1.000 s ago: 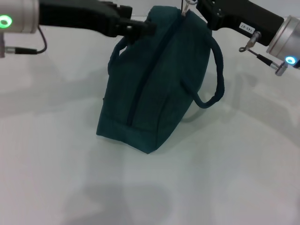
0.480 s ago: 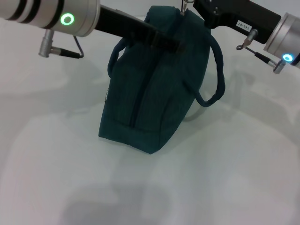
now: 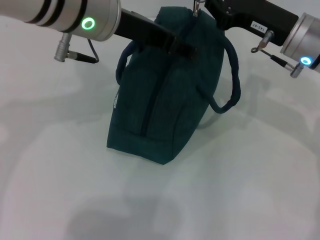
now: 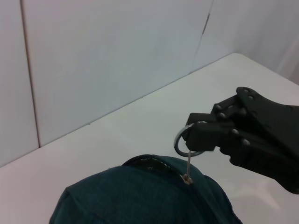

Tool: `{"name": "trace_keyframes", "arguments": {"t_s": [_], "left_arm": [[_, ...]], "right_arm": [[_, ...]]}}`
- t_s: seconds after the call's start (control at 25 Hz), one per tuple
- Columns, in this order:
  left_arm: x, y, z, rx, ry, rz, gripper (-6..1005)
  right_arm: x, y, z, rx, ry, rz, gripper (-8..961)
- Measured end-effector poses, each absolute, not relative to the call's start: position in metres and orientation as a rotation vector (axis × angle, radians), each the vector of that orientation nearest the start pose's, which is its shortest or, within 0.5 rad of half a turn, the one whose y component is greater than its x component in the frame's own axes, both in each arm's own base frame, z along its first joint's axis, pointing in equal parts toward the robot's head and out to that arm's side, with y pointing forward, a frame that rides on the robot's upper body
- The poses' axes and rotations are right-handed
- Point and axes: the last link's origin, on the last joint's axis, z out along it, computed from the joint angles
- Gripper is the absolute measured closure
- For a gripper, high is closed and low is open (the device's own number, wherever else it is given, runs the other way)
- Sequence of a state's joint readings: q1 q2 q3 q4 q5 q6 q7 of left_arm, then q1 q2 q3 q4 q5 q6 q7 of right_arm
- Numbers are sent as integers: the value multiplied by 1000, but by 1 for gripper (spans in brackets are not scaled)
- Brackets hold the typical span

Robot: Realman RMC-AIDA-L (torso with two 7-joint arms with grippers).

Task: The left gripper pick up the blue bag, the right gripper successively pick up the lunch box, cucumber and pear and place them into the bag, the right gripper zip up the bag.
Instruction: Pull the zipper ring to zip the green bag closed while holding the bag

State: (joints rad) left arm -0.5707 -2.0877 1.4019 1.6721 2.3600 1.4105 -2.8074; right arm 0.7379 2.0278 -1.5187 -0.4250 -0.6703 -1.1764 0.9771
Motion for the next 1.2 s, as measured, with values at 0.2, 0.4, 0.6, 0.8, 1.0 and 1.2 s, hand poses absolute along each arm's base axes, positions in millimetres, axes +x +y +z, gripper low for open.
{"name": "trace_keyframes", "arguments": {"t_s": [0.2,0.4,0.6,0.8,1.0,1.2], "left_arm": [[-81,354,23,-2565,-842,-130,212],[-80,356,23,-2566,-806,-143,394],[-80,358,23,-2566,-779,-142,563],[-80,358,23,-2572,-756,-145,792],[-79,358,23,-2576,-742,-142,875],[-75,355,24,-2603,-712,-154,919]], "right_arm": [[139,407,-25,-2358,314,1217,945],[140,407,-25,-2358,319,1214,945],[140,407,-25,-2358,319,1214,944],[140,407,-25,-2355,322,1214,944],[141,408,-24,-2349,327,1218,944],[146,411,-22,-2317,360,1205,945]]}}
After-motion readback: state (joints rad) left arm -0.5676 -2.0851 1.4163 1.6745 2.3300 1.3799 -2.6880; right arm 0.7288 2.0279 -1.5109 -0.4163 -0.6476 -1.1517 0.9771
